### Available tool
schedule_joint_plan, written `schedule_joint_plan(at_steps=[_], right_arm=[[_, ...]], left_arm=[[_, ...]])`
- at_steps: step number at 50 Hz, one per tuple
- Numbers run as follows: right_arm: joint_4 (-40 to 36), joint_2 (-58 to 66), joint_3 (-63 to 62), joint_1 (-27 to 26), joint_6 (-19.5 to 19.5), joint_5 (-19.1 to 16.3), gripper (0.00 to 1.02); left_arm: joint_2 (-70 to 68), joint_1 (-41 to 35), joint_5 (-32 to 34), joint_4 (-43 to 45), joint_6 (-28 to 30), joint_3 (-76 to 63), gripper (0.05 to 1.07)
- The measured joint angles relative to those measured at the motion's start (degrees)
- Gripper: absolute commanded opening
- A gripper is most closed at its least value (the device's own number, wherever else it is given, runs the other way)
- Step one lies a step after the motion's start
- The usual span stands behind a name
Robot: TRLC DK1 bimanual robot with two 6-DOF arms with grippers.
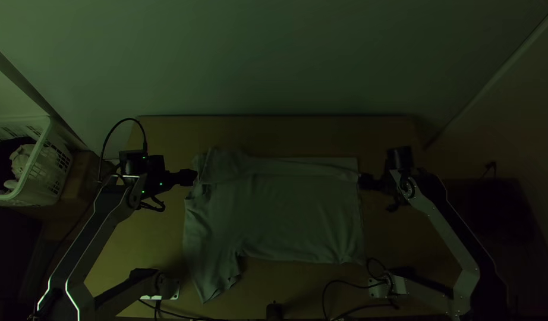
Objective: Fold the t-shirt
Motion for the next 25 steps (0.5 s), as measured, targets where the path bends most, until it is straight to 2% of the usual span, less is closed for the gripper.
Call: schedule_joint_plan(at_steps=[13,19,25], right_arm=[[-14.67,-7.78,-0.02,2.16,1.11,0.02,0.97],[-18.21,-10.99,-0.83,4.57,2.34,-0.04,0.96],[-22.01,-12.83,-2.64,7.19,4.42,-1.44,0.95]], left_arm=[[-5.01,-1.62,-0.17,-18.86,2.25,0.09,1.03],[-6.49,-2.03,-0.90,-27.34,2.82,0.42,1.03],[-9.64,-5.99,-2.19,-34.97,3.69,0.46,1.02]])
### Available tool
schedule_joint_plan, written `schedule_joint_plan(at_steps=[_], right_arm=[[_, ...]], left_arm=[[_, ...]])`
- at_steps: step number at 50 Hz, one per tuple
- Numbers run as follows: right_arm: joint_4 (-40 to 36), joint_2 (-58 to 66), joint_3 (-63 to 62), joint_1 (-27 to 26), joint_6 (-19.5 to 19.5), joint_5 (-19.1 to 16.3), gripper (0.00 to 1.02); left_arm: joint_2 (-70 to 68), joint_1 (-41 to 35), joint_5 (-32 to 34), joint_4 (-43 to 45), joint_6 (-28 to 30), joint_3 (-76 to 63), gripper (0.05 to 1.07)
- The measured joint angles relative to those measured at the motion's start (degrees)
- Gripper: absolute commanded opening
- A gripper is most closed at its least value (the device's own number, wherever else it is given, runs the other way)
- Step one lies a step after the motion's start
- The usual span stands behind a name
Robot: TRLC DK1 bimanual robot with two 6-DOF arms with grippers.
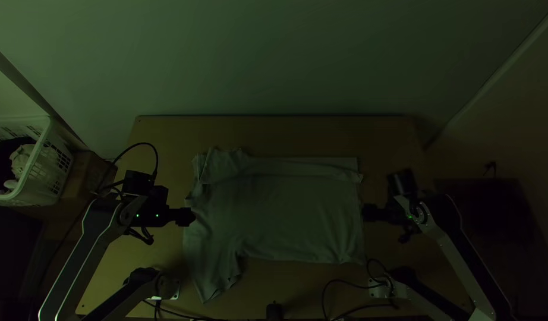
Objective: Fold the t-shirt
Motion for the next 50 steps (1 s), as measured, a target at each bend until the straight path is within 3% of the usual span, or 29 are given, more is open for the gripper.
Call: schedule_joint_plan(at_steps=[8,20,30,50], right_arm=[[-1.79,-0.09,-1.66,1.16,5.77,-5.88,0.95],[-2.91,-0.02,-2.40,2.38,13.03,-11.56,0.95],[-3.28,0.92,-3.06,3.10,15.30,-13.05,0.95],[-3.28,1.79,-3.06,4.02,15.54,-13.86,0.95]], left_arm=[[-4.13,-8.33,-2.25,-4.39,-0.76,-1.11,1.01],[-5.60,-15.21,-4.87,-6.56,-4.57,-6.29,1.01],[-5.64,-16.00,-7.19,-6.34,-6.95,-11.02,0.97],[-1.70,-20.57,-8.22,-3.04,-9.97,-16.70,0.92]])
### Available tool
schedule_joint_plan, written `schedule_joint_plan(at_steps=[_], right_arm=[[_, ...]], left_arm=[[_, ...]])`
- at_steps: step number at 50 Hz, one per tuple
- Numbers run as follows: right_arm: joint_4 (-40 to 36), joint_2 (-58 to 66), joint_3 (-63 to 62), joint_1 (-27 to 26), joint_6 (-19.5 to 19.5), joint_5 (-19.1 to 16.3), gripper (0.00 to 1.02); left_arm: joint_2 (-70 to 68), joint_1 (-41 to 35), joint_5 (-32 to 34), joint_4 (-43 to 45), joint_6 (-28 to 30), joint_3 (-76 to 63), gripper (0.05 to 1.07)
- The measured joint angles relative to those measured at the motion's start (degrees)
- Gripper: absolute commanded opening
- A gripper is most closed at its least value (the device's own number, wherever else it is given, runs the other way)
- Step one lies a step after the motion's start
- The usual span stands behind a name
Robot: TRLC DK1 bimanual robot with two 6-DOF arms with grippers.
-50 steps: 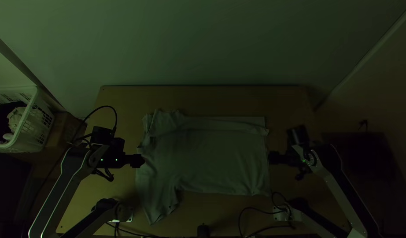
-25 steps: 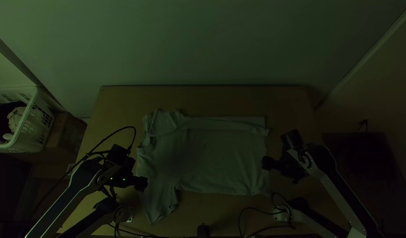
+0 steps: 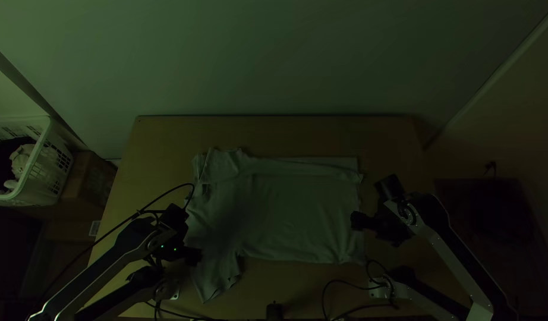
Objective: Fold the t-shirt
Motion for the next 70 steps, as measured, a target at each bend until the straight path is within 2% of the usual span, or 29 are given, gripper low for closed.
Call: schedule_joint_plan(at_steps=[14,22,31,34,38,53,70], right_arm=[[-0.02,0.50,-0.76,0.70,0.00,-0.46,0.95],[0.00,0.61,-1.01,0.79,-0.04,-0.48,0.93],[-0.04,0.61,-3.13,0.90,-0.61,-1.33,0.93],[-0.20,0.87,-3.91,1.09,-0.79,-2.01,0.93],[-0.37,1.49,-4.59,1.62,-1.14,-2.64,0.94],[-0.87,5.46,-6.38,3.93,-2.64,-3.89,0.94],[-1.31,11.26,-8.26,8.33,-4.17,-4.13,0.93]], left_arm=[[4.87,-5.60,0.00,3.15,-0.20,-0.79,0.92],[8.33,-6.08,0.00,5.64,-0.22,-1.01,0.61],[9.46,-6.86,-0.20,7.32,-0.15,-1.68,0.57],[9.46,-7.26,-0.20,7.34,-0.13,-1.70,0.39],[9.46,-7.43,-0.22,7.76,-0.09,-1.73,0.07],[8.85,-7.08,-0.17,9.64,0.15,-1.70,0.08],[3.58,-1.99,-0.11,9.18,2.64,1.05,0.08]])
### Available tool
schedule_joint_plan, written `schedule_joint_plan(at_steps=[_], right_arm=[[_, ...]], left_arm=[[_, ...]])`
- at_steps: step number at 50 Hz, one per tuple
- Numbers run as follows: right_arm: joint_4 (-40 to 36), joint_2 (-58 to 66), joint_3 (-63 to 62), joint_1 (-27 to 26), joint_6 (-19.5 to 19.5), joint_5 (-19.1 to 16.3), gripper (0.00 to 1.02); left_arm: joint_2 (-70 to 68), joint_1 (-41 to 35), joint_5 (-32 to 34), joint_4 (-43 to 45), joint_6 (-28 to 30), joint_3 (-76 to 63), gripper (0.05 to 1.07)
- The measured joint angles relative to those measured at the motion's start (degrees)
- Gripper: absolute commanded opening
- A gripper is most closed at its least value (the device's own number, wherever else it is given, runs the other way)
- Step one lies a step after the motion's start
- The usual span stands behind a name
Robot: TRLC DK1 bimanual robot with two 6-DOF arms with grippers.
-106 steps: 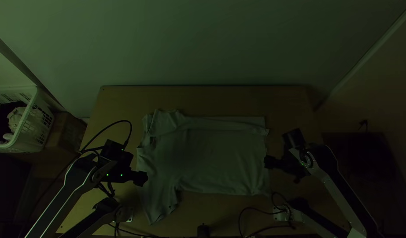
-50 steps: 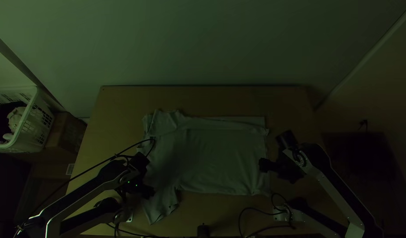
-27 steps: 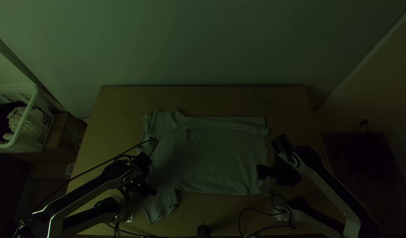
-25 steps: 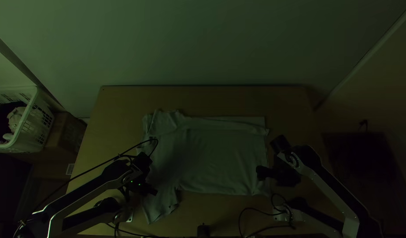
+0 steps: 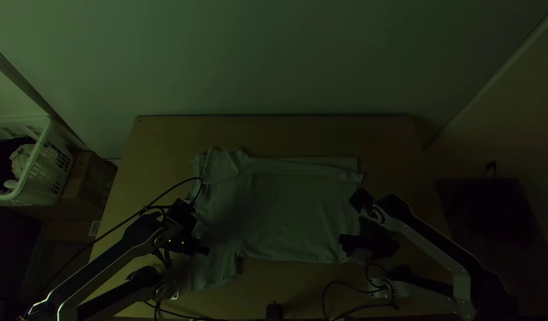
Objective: Fold the t-shirt
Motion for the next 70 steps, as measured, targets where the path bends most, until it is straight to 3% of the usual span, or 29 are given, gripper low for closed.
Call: schedule_joint_plan(at_steps=[27,32,37,38,57,70], right_arm=[[0.90,15.04,-1.90,0.07,-6.40,0.02,0.79],[1.88,16.15,-2.21,0.07,-7.06,0.07,0.59],[2.91,16.20,-2.25,0.52,-7.87,0.79,0.07],[3.15,16.17,-2.21,0.81,-8.20,1.18,0.02],[5.42,11.54,-1.75,2.69,-9.20,6.29,0.03],[2.99,9.11,3.26,2.19,-9.81,8.46,0.03]], left_arm=[[-0.72,1.84,0.61,-0.28,1.14,0.70,0.08],[-0.72,2.10,0.61,-0.28,1.18,0.72,0.08],[-0.72,2.49,0.74,-0.28,1.62,0.81,0.08],[-0.72,2.56,0.79,-0.26,1.81,0.85,0.08],[-0.72,4.59,1.25,-0.42,2.64,3.52,0.08],[-1.38,6.27,1.49,-0.42,4.61,6.45,0.08]])
